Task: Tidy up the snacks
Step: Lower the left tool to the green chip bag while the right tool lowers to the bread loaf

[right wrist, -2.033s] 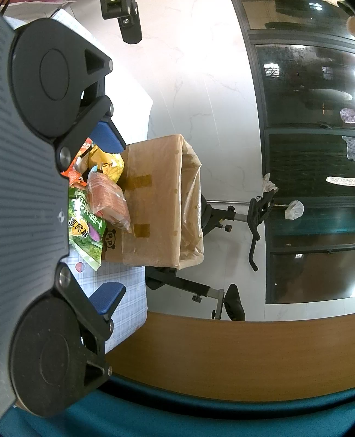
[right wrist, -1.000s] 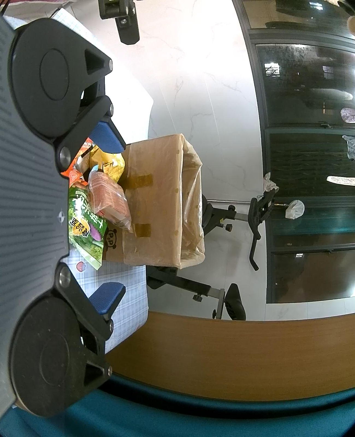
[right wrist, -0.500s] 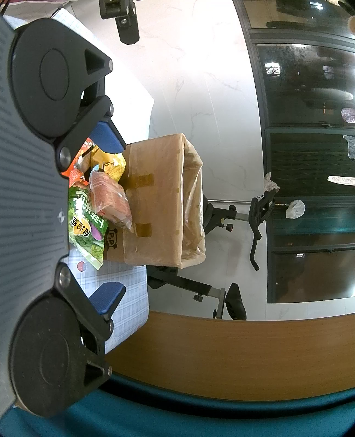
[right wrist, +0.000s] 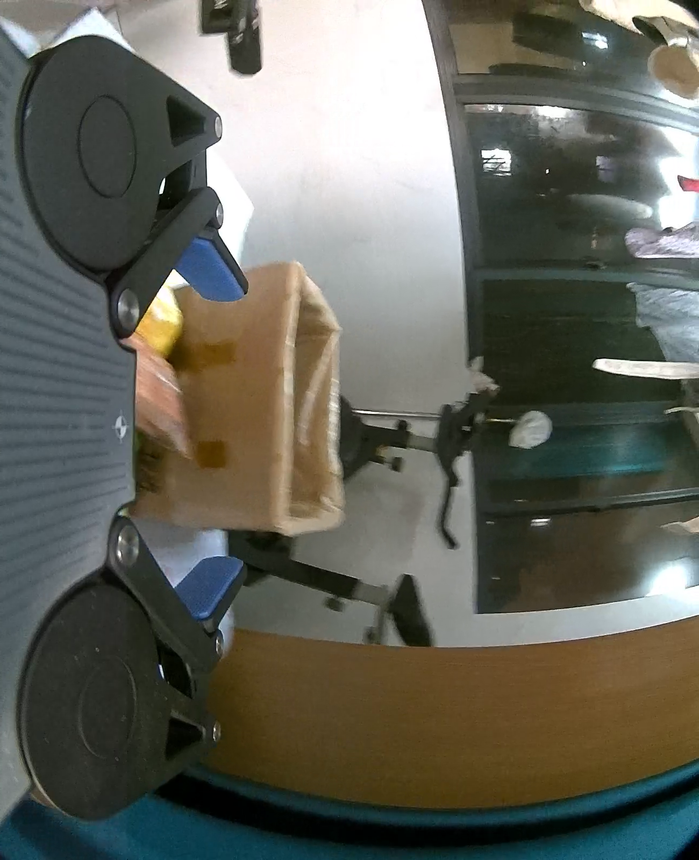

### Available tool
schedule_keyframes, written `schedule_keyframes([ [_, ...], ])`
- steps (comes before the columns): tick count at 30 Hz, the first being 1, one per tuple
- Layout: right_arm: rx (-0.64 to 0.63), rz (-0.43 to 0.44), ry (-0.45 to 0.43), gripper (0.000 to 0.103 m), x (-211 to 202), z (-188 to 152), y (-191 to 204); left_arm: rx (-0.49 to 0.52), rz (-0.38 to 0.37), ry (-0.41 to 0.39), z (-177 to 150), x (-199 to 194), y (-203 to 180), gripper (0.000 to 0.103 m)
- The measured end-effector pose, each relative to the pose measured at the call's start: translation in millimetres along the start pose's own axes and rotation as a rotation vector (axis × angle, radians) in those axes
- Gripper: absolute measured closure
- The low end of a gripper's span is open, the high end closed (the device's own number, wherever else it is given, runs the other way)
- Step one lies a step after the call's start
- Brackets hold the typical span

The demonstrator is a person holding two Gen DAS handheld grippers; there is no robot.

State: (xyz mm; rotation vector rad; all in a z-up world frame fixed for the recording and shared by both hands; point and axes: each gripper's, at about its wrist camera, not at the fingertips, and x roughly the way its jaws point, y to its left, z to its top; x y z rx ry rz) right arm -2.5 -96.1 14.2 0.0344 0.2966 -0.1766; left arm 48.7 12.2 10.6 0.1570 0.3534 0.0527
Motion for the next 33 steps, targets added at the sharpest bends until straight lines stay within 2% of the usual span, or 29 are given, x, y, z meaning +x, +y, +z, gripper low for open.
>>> schedule_keyframes([
  [5, -0.018, 0.05, -0.1, 0.0, 25, 7, -8, -0.031, 0.002, -0.032, 16, 28, 12, 0.0],
  [9, 0.005, 0.037, -0.08, 0.0, 58, 10, -13, -0.032, 0.007, -0.015, 21, 56, 14, 0.001],
  [15, 0.021, 0.04, -0.008, 0.0, 104, 4, -16, -0.024, -0.005, 0.045, 13, 97, 18, 0.009],
  [18, 0.039, 0.038, 0.034, 0.0, 120, -8, -18, -0.054, -0.028, 0.074, 0, 116, 23, 0.017],
  [22, 0.04, 0.052, 0.097, 0.002, 144, -28, -16, -0.056, -0.029, 0.119, -17, 140, 22, 0.021],
  [25, 0.03, 0.061, 0.146, 0.004, 160, -42, -12, -0.057, -0.056, 0.146, -28, 151, 23, 0.022],
  [28, 0.042, 0.079, 0.195, 0.006, 175, -54, -10, -0.093, -0.09, 0.152, -37, 159, 26, 0.022],
  [33, 0.066, 0.102, 0.269, 0.009, 198, -69, -10, -0.143, -0.128, 0.21, -50, 172, 29, 0.022],
])
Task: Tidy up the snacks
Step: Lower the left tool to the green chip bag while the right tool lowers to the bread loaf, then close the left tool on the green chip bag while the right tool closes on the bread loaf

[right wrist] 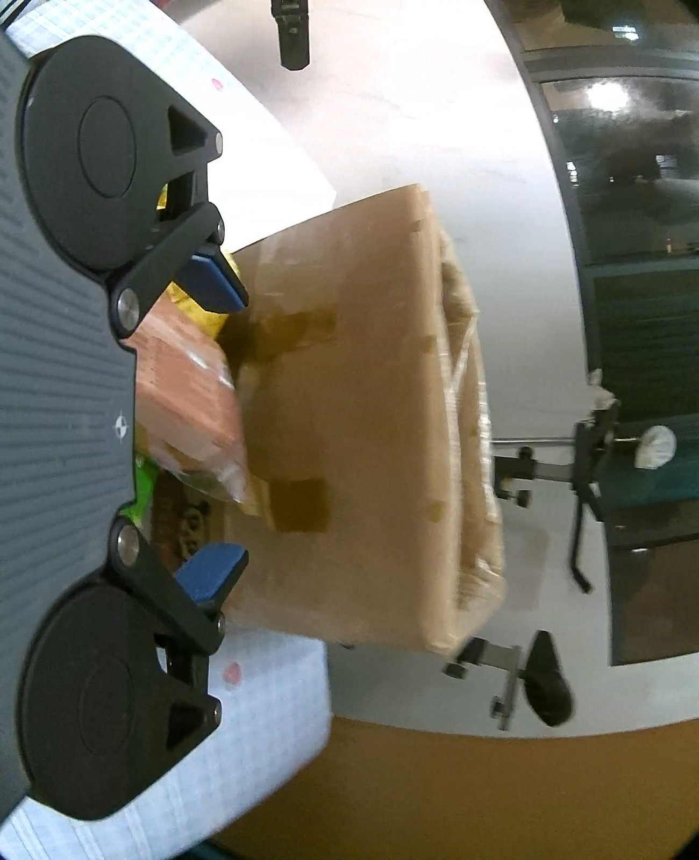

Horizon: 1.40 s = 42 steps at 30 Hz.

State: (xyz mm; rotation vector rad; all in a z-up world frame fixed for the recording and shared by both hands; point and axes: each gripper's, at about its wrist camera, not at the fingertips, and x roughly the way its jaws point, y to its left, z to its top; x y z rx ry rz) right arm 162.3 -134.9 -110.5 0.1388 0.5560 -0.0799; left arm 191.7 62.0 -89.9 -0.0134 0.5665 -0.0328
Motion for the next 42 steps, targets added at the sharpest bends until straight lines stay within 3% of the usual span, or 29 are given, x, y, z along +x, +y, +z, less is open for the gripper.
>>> schedule_keyframes([
  [9, 0.074, 0.033, 0.105, 0.012, 34, -9, -4, 0.01, -0.035, 0.05, -19, 14, -3, 0.022],
  [15, 0.15, 0.077, 0.143, 0.022, 45, -12, -14, -0.031, -0.033, 0.096, -29, 23, 1, 0.022],
  [26, 0.19, 0.117, 0.081, 0.052, 24, -9, -20, -0.118, -0.103, 0.187, -54, 28, 0, 0.023],
  [42, 0.205, 0.101, -0.007, 0.057, -8, -7, -27, -0.174, -0.154, 0.243, -70, 62, -11, 0.018],
])
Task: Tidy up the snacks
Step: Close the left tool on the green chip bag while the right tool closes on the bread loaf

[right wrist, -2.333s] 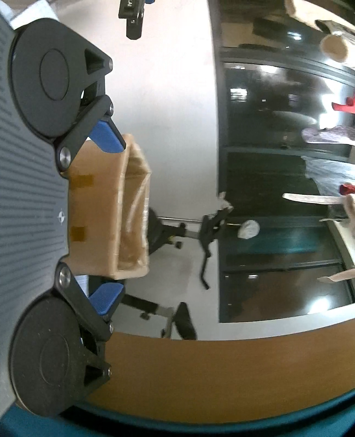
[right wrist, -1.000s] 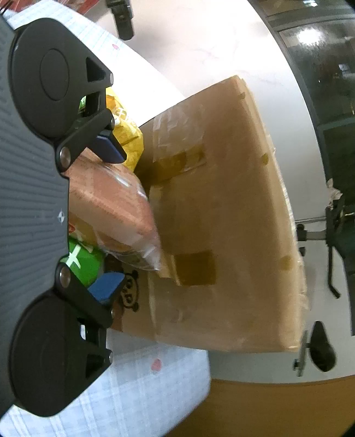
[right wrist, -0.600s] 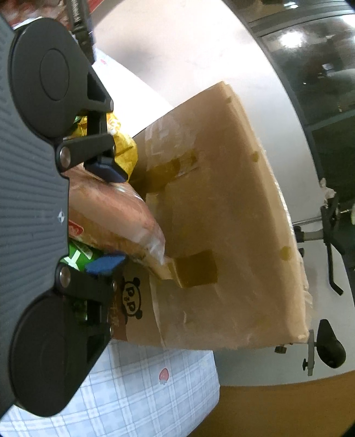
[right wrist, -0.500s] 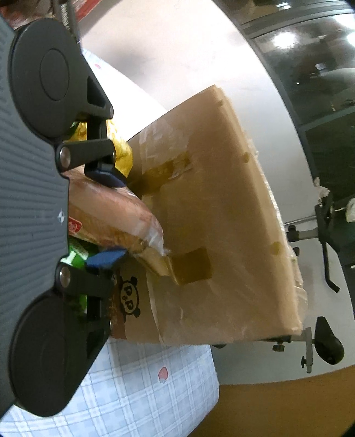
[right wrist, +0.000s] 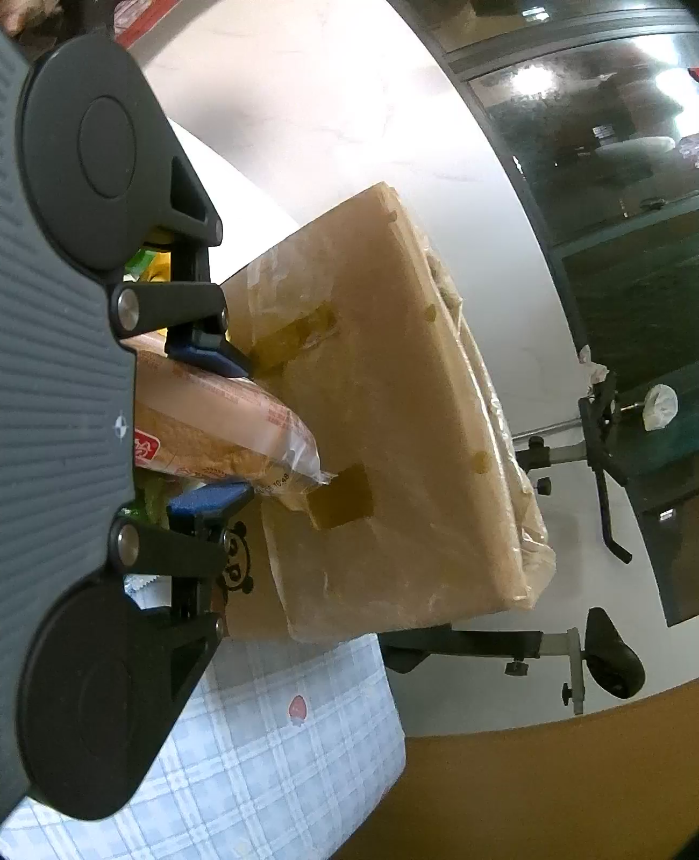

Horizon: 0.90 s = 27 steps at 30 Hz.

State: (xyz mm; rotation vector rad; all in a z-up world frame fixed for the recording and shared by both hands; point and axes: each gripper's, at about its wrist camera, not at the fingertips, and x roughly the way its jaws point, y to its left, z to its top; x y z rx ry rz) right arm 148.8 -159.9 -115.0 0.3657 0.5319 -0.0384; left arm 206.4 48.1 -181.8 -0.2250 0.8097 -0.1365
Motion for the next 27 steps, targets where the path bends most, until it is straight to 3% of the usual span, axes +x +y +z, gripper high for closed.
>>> schedule_keyframes([
  [6, -0.012, -0.001, -0.002, 0.058, -1, 3, -1, -0.045, -0.001, -0.013, -1, 10, 3, 0.008],
  [11, -0.009, -0.001, 0.004, 0.058, -1, 2, -3, -0.078, -0.02, -0.003, 0, 14, 9, 0.008],
  [20, -0.031, 0.013, -0.014, 0.059, -7, 7, 0, -0.022, -0.031, -0.071, 1, -11, 6, 0.053],
  [27, -0.034, 0.017, -0.029, 0.059, -12, 8, 0, -0.009, -0.022, -0.106, 1, -29, 9, 0.054],
])
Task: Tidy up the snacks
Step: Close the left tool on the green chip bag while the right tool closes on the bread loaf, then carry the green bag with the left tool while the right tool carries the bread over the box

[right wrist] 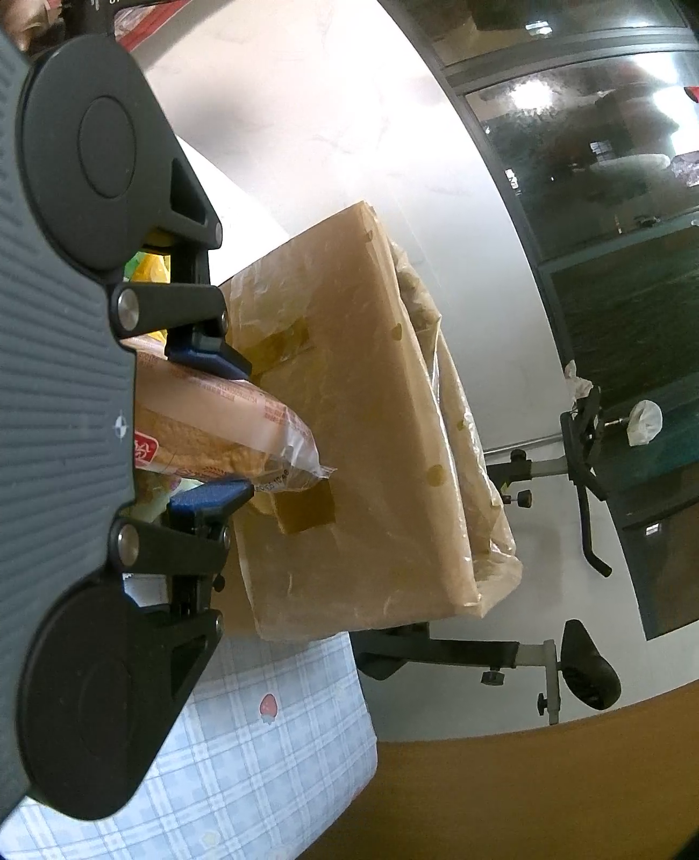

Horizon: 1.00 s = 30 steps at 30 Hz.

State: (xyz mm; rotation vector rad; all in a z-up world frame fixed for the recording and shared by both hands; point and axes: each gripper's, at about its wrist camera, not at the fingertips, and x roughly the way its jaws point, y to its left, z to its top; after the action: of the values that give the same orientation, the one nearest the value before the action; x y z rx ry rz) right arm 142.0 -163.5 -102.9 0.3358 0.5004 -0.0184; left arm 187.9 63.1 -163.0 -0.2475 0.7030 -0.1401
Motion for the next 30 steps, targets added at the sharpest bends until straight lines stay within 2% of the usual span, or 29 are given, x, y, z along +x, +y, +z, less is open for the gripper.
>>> schedule_keyframes([
  [9, 0.008, 0.008, -0.002, 0.059, -3, -1, -1, 0.026, 0.023, -0.06, 3, -24, -7, 0.054],
  [20, 0.015, 0.014, -0.032, 0.059, -13, 2, -3, 0.046, 0.024, -0.143, 26, -50, -12, 0.054],
  [30, 0.019, 0.034, -0.078, 0.06, -27, 15, -3, 0.111, -0.065, -0.213, 46, -74, -35, 0.054],
])
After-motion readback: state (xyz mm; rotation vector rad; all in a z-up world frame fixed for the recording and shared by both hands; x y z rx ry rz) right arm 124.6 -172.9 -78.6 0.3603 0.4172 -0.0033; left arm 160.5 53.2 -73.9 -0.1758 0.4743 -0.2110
